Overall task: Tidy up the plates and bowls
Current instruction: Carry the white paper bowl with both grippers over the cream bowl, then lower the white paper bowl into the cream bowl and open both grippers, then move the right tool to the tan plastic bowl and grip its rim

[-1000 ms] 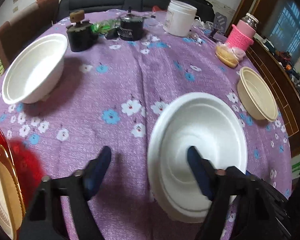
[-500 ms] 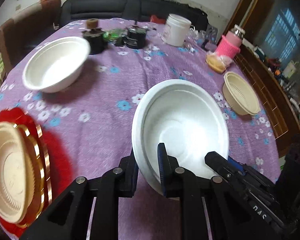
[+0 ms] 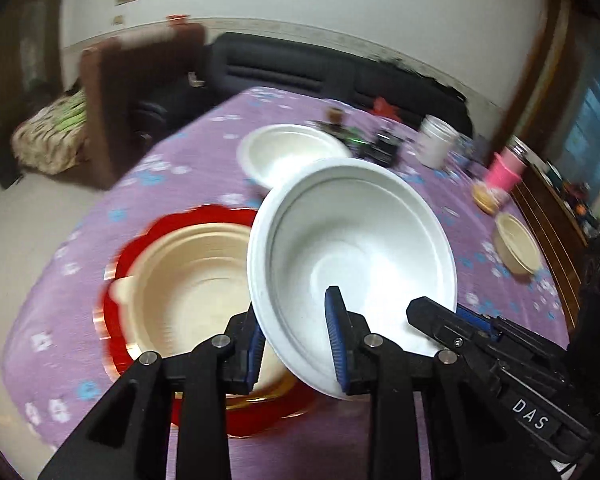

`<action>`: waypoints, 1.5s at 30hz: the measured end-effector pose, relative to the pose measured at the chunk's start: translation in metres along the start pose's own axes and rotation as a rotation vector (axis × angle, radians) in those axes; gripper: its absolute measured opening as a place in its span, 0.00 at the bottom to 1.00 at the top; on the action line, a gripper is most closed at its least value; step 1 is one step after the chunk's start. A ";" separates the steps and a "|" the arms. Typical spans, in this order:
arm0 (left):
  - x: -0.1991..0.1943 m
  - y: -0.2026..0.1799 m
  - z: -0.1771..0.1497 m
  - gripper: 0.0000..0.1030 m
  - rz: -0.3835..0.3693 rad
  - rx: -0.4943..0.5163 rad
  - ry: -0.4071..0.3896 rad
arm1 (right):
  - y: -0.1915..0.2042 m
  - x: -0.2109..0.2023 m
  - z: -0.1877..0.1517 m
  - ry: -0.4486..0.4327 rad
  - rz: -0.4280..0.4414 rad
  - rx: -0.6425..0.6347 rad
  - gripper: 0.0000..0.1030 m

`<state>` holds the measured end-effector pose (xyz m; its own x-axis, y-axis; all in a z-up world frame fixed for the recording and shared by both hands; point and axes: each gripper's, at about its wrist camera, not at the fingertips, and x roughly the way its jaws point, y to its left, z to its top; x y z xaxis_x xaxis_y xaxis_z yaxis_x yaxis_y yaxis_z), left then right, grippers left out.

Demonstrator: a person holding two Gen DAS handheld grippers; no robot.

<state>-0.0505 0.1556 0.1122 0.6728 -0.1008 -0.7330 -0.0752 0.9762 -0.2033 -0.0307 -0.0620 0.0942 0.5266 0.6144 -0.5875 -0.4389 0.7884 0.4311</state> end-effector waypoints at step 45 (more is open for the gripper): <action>-0.046 0.023 -0.040 0.82 0.262 0.101 -0.183 | 0.037 0.022 -0.027 -0.099 -0.314 -0.177 0.68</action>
<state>-0.1132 0.1751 0.1153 0.7621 0.1837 -0.6209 -0.1960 0.9794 0.0491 -0.0546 -0.0205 0.0788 0.7200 0.3499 -0.5993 -0.3591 0.9268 0.1097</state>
